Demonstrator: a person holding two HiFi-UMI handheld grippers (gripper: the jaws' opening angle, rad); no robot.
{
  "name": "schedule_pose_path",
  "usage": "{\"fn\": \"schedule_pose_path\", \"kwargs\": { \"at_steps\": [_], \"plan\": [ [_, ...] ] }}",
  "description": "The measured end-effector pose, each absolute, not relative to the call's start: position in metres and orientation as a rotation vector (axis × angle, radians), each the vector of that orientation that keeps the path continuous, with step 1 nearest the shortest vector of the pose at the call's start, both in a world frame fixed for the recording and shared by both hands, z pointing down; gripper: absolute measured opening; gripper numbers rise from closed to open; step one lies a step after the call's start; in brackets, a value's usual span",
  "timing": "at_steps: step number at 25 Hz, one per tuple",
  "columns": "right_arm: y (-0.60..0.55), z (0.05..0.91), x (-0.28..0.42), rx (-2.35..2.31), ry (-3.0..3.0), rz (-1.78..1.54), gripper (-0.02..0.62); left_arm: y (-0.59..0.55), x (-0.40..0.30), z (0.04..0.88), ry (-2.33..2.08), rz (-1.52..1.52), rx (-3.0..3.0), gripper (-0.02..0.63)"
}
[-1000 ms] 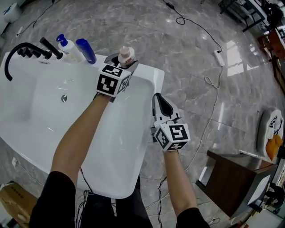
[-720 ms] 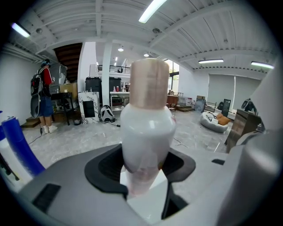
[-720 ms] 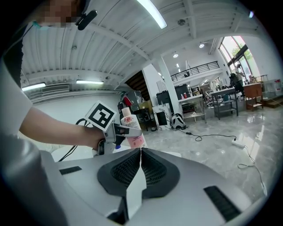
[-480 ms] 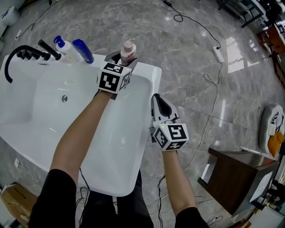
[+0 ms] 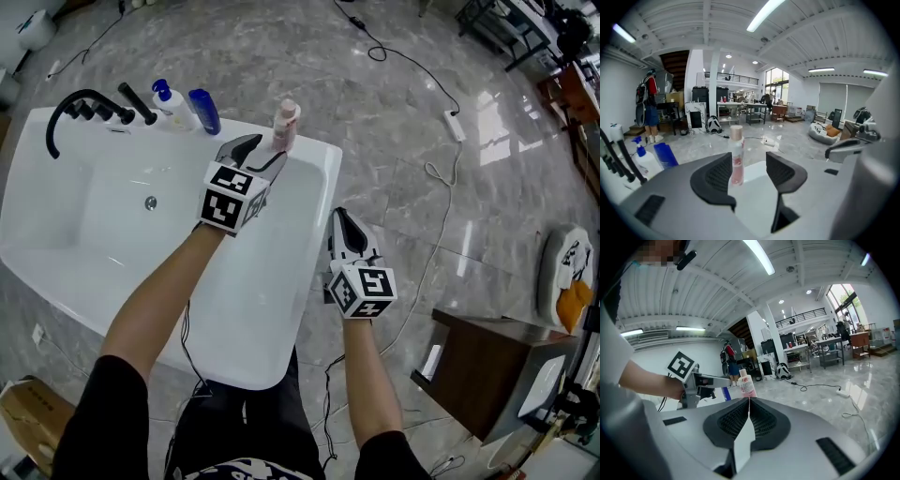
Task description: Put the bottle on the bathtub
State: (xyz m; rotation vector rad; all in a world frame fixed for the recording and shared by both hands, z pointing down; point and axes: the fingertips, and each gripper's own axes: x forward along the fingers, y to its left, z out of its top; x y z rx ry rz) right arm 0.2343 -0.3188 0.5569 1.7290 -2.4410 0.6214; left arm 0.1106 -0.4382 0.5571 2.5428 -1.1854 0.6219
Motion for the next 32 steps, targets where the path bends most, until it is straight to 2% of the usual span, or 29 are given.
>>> {"fn": "schedule_pose_path", "kwargs": {
  "at_steps": [9,20,32],
  "plan": [
    [-0.233,0.454,0.229,1.872,-2.406,0.613,0.026,-0.289,0.079,0.447,-1.086,0.479,2.577,0.219],
    [-0.115,0.363,0.175,1.781,-2.49,0.515,0.026,-0.149,0.044,0.355,-1.011,0.325,2.601,0.173],
    [-0.027,0.334,0.171,1.892,-2.453,0.504,0.026,-0.075,-0.009,0.318,-0.959,0.291,2.678,0.051]
  ]
}}
